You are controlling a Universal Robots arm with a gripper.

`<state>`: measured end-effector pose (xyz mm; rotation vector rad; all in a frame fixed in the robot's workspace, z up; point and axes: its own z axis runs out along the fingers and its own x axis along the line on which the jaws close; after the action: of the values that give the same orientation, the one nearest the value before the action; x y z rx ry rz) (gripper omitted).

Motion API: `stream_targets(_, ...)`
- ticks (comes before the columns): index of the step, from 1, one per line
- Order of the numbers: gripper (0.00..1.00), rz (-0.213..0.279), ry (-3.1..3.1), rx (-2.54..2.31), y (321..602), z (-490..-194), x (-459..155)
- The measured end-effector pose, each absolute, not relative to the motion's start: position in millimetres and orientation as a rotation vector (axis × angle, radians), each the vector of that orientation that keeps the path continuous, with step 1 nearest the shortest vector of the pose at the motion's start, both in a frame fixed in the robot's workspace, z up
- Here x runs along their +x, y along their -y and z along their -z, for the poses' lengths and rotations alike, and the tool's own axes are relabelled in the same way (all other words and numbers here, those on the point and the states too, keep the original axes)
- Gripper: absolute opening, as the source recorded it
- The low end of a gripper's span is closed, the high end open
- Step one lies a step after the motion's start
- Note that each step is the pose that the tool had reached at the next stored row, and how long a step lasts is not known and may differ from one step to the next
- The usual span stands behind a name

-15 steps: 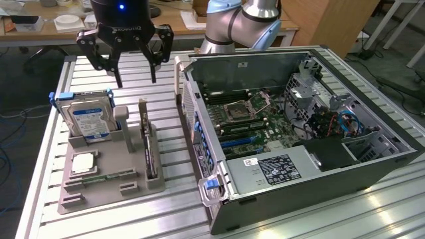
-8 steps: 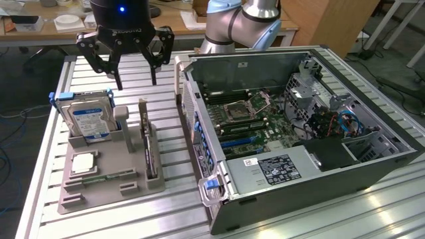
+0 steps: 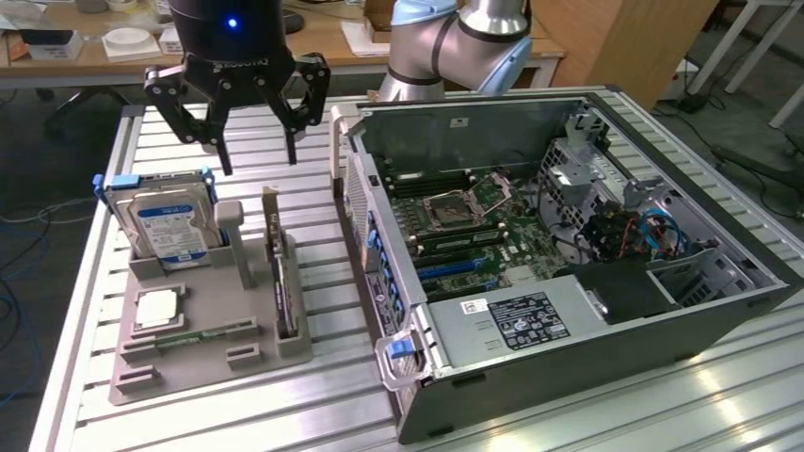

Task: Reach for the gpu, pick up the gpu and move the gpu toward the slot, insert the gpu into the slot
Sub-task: 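Pick up the gpu and move the gpu toward the slot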

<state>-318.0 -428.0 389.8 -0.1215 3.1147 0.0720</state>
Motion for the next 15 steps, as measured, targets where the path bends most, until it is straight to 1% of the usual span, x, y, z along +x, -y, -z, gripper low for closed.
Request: stream_targets(15, 0.65, -0.073, -3.112, -0.19, 435.2, -382.9, -318.0)
